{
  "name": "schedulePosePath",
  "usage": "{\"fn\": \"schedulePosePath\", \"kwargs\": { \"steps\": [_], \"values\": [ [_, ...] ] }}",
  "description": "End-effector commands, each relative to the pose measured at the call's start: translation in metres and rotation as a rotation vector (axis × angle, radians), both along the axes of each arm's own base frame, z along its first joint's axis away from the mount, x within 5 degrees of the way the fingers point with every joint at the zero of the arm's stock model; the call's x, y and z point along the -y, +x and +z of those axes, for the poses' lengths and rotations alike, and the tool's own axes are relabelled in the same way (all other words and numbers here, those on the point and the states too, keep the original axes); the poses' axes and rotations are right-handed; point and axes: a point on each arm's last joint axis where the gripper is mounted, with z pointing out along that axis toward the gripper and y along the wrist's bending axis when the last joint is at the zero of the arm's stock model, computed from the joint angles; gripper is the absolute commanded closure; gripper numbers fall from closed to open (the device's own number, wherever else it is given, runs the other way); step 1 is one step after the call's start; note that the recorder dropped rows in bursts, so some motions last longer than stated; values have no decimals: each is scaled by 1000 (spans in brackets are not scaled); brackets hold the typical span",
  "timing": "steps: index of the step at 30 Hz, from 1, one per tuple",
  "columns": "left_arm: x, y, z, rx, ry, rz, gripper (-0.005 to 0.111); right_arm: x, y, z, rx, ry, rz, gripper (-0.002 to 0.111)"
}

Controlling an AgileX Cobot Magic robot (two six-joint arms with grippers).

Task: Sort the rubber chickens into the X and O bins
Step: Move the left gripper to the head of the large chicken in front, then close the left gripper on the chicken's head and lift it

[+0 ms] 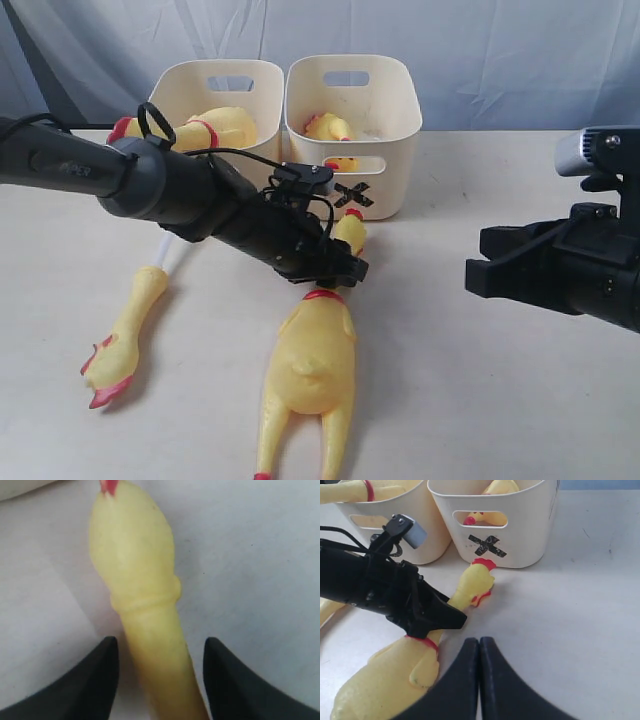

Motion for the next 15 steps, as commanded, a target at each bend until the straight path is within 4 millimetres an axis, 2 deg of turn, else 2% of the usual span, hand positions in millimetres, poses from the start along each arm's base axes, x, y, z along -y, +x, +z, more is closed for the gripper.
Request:
{"fn": "schedulePosePath", "kwargs": {
  "steps": [1,7,15],
  "values": [
    [2,-2,-4,-3,16,-20,76,2,0,1,17,2,-11,109],
    [4,-7,-4,-46,0,-60,107,2,0,1,17,2,-11,109],
    [8,-16,-3,-129,-39,-123,107,2,0,1,17,2,-11,109]
  ]
}}
